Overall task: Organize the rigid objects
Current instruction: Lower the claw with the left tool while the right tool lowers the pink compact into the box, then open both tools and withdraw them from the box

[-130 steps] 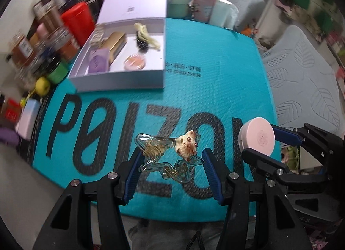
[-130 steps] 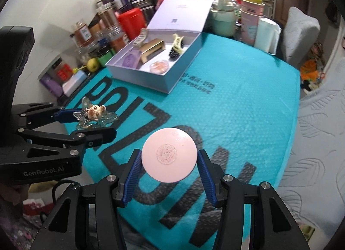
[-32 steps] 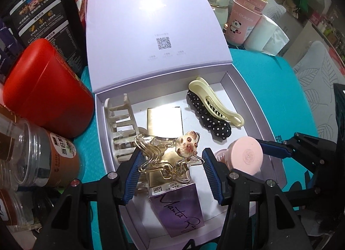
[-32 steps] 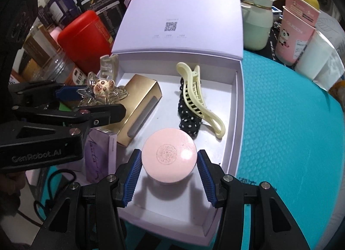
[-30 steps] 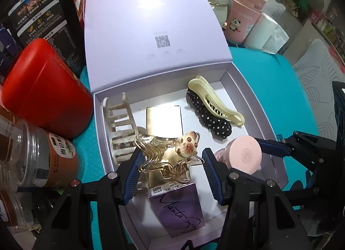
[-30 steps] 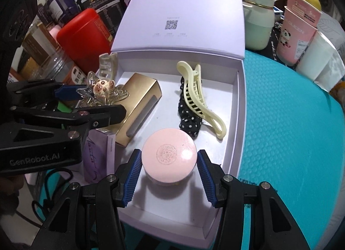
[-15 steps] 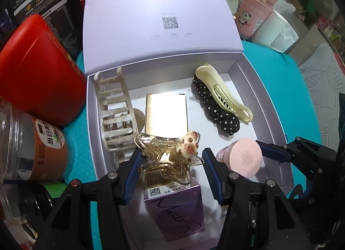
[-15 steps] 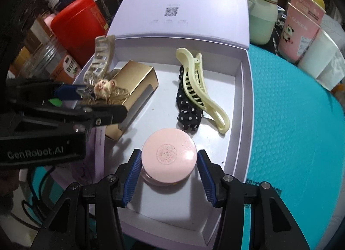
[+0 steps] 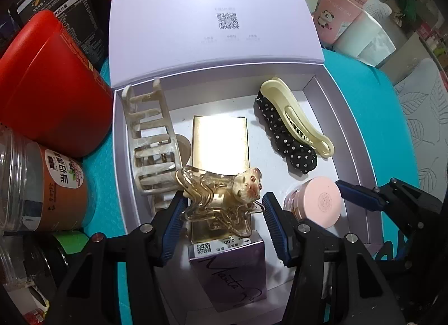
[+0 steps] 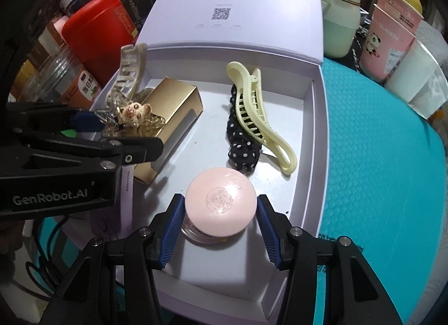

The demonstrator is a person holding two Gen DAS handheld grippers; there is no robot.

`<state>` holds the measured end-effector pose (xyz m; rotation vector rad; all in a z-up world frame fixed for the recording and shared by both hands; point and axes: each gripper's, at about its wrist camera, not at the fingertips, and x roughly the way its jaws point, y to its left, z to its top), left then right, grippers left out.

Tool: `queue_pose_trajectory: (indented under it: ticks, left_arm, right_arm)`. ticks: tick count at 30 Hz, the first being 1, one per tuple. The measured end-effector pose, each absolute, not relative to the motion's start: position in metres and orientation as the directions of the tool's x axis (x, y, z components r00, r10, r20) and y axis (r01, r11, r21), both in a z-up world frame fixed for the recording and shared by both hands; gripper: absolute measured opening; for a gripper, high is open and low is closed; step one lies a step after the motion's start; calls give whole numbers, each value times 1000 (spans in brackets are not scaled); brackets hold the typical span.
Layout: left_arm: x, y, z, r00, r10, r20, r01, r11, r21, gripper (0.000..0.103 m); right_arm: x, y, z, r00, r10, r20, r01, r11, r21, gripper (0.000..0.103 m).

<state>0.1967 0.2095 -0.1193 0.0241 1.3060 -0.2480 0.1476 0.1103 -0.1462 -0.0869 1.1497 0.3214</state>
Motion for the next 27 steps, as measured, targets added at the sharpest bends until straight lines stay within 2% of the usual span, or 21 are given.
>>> queue_pose_trajectory:
  ticks: [4,7,9,11,17,20,24,27]
  left_arm:
    - [198,207,-114,245,-148,-958,180,978,-105,55]
    - [196,204,-106,268,-134,-954,169,981,-90,61]
    - [193,204,-99,287,-118,-951,152,985,-76,75]
    - [190,204,-92,308,-103,-946,132,989,-65,82]
    - [176,208,-69,349,-72,-934,63,997,-53,82]
    - [165,208,-56,374,-66,-925,51,997,-51,82]
    - [150,206,-35,413,-34,-910,45,999,-17,82]
    - [137,207,-19,437,-32,-899,37,999,-18,82]
  right_arm:
    - [146,105,-136,376,201,-904,-298,951,87,52]
    - [142,100,-128,383,207,-900,-304,948,88,52]
    - [140,96,-123,387,213,-897,-308,947,92,52]
    - [137,92,-117,396,220,-892,-313,945,94,52]
    - [122,80,-90,438,219,-872,-308,948,84,52]
    - [113,75,-77,458,223,-860,-309,948,81,57]
    - [99,68,-59,497,224,-838,-309,948,70,57]
    - [85,60,-45,517,243,-821,-283,954,104,57]
